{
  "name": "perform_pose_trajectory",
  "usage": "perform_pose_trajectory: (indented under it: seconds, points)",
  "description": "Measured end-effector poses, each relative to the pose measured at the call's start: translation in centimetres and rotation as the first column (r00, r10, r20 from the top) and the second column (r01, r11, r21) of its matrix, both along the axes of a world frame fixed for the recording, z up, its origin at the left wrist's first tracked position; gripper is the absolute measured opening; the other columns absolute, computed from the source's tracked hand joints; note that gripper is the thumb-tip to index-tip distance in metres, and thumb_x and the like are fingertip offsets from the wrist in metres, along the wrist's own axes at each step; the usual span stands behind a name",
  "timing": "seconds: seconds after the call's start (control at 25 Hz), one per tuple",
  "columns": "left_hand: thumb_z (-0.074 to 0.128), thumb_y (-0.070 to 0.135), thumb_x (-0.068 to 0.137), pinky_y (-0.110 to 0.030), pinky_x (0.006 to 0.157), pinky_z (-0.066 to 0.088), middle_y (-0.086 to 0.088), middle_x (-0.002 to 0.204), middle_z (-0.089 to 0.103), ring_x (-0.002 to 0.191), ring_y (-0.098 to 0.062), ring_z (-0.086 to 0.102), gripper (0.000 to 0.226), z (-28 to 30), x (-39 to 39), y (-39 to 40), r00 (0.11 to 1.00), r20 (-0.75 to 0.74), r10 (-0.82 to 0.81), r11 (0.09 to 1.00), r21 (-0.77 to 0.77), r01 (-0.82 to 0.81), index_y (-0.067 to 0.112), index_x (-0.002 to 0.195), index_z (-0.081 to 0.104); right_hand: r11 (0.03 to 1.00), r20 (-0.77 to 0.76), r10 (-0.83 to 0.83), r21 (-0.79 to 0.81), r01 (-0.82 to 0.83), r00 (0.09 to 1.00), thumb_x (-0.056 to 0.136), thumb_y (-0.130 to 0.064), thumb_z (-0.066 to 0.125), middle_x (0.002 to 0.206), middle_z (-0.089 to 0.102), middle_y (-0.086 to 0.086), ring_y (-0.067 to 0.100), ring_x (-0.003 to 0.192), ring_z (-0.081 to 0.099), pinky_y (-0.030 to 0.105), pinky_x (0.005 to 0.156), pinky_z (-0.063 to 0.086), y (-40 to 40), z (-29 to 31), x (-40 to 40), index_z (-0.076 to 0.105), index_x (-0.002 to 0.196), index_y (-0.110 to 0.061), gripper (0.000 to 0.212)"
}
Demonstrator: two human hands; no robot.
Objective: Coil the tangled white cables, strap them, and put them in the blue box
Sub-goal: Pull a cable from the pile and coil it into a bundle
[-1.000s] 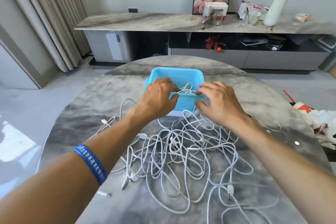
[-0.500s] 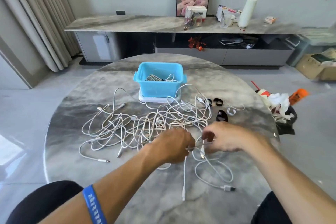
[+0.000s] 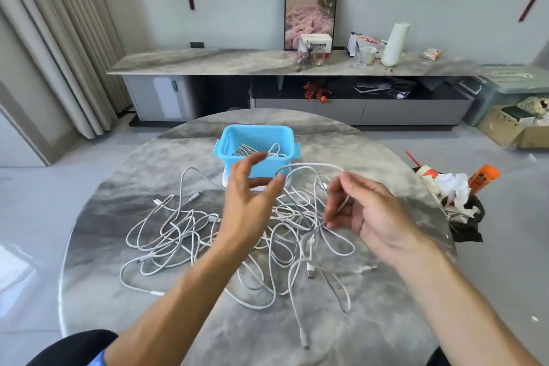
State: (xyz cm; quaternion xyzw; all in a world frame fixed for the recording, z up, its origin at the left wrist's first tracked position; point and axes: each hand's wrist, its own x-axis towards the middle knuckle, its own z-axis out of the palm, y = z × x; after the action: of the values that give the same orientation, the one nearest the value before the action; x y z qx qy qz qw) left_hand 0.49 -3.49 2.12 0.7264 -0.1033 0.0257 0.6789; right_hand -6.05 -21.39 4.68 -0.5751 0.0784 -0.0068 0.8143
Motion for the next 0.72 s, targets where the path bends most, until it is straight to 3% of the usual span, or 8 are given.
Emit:
perform_pose_trajectory:
  seconds: [0.12, 0.2, 0.32, 0.48, 0.52, 0.6, 0.64, 0.72]
  points:
    - [0.073, 0.024, 0.084, -0.021, 0.073, 0.052, -0.013, 0.102, 0.069, 0.082, -0.011, 0.066, 0.032, -0.1, -1.3, -0.9, 0.918, -0.089, -0.387, 0.922, -0.031, 0.386, 0.019, 0.114, 0.062, 0.941, 0.096, -0.130, 0.324, 0.093, 0.987, 0.096, -0.030, 0.044, 0.057, 0.053, 0.002, 0.016, 0.052, 0.053, 0.023, 0.045, 0.044, 0.7, 0.4, 1.6, 0.057, 0.083, -0.012, 0.025]
    - [0.071, 0.011, 0.087, -0.026, 0.068, 0.053, -0.013, 0.083, 0.071, 0.071, -0.018, 0.066, 0.018, -0.5, -1.8, -1.6, 0.834, -0.132, -0.535, 0.839, 0.030, 0.543, 0.011, 0.103, 0.065, 0.868, 0.115, -0.207, 0.480, 0.128, 0.972, 0.101, -0.031, 0.039, 0.055, 0.047, -0.003, 0.011, 0.049, 0.047, 0.020, 0.043, 0.039, 0.7, 0.5, 2.5, 0.055, 0.083, -0.016, 0.028]
    - [0.063, 0.011, 0.093, -0.026, 0.057, 0.043, -0.005, 0.063, 0.069, 0.058, -0.020, 0.056, 0.008, -0.9, -1.0, -1.3, 0.857, -0.171, -0.486, 0.844, 0.164, 0.511, 0.005, 0.092, 0.068, 0.790, 0.118, -0.303, 0.586, 0.180, 0.946, 0.104, -0.032, 0.035, 0.055, 0.045, -0.007, 0.007, 0.048, 0.045, 0.017, 0.040, 0.036, -0.1, 0.5, 3.4, 0.054, 0.083, -0.020, 0.030]
    - [0.071, 0.012, 0.088, -0.024, 0.068, 0.047, -0.007, 0.078, 0.074, 0.070, -0.011, 0.061, 0.003, 0.4, -0.1, -0.1, 0.873, -0.130, -0.470, 0.847, 0.214, 0.488, 0.009, 0.087, 0.072, 0.733, 0.026, -0.400, 0.608, 0.303, 0.916, 0.104, -0.028, 0.037, 0.057, 0.055, -0.006, 0.009, 0.051, 0.056, 0.019, 0.045, 0.044, -1.8, 0.4, 3.3, 0.057, 0.084, -0.017, 0.030]
    - [0.068, 0.013, 0.090, -0.022, 0.070, 0.048, -0.010, 0.081, 0.074, 0.071, -0.010, 0.062, 0.010, 0.9, -0.2, 0.0, 0.872, -0.115, -0.476, 0.856, 0.168, 0.489, 0.005, 0.086, 0.071, 0.789, -0.046, -0.379, 0.506, 0.349, 0.924, 0.104, -0.026, 0.038, 0.061, 0.062, -0.002, 0.012, 0.054, 0.062, 0.020, 0.047, 0.049, -1.8, 0.2, 3.4, 0.059, 0.085, -0.015, 0.031]
    - [0.058, 0.018, 0.097, -0.022, 0.068, 0.047, -0.012, 0.076, 0.072, 0.069, -0.013, 0.061, 0.024, 1.7, -0.5, 0.0, 0.896, -0.103, -0.432, 0.899, 0.034, 0.437, 0.000, 0.085, 0.069, 0.935, -0.187, -0.341, 0.034, 0.353, 0.921, 0.103, -0.023, 0.045, 0.074, 0.071, 0.007, 0.019, 0.059, 0.066, 0.029, 0.053, 0.055, -1.2, -0.6, 3.4, 0.063, 0.091, -0.010, 0.025]
    - [0.054, 0.020, 0.099, -0.025, 0.066, 0.046, -0.010, 0.070, 0.070, 0.065, -0.015, 0.059, 0.027, 2.0, -0.4, 0.1, 0.918, -0.085, -0.388, 0.921, 0.015, 0.390, 0.002, 0.085, 0.068, 0.905, -0.202, -0.383, -0.277, 0.323, 0.901, 0.101, -0.024, 0.052, 0.083, 0.072, 0.008, 0.021, 0.063, 0.066, 0.035, 0.059, 0.057, -1.0, -1.2, 3.3, 0.064, 0.098, -0.009, 0.020]
    - [0.047, 0.026, 0.102, -0.025, 0.057, 0.040, -0.009, 0.058, 0.059, 0.054, -0.017, 0.049, 0.031, 2.3, -0.3, 0.3, 0.945, -0.053, -0.321, 0.947, -0.002, 0.322, 0.007, 0.083, 0.063, 0.587, 0.009, -0.485, -0.738, 0.333, 0.874, 0.094, -0.034, 0.062, 0.106, 0.067, -0.002, 0.018, 0.078, 0.063, 0.040, 0.076, 0.055, -0.7, -2.0, 3.1, 0.057, 0.121, -0.016, 0.032]
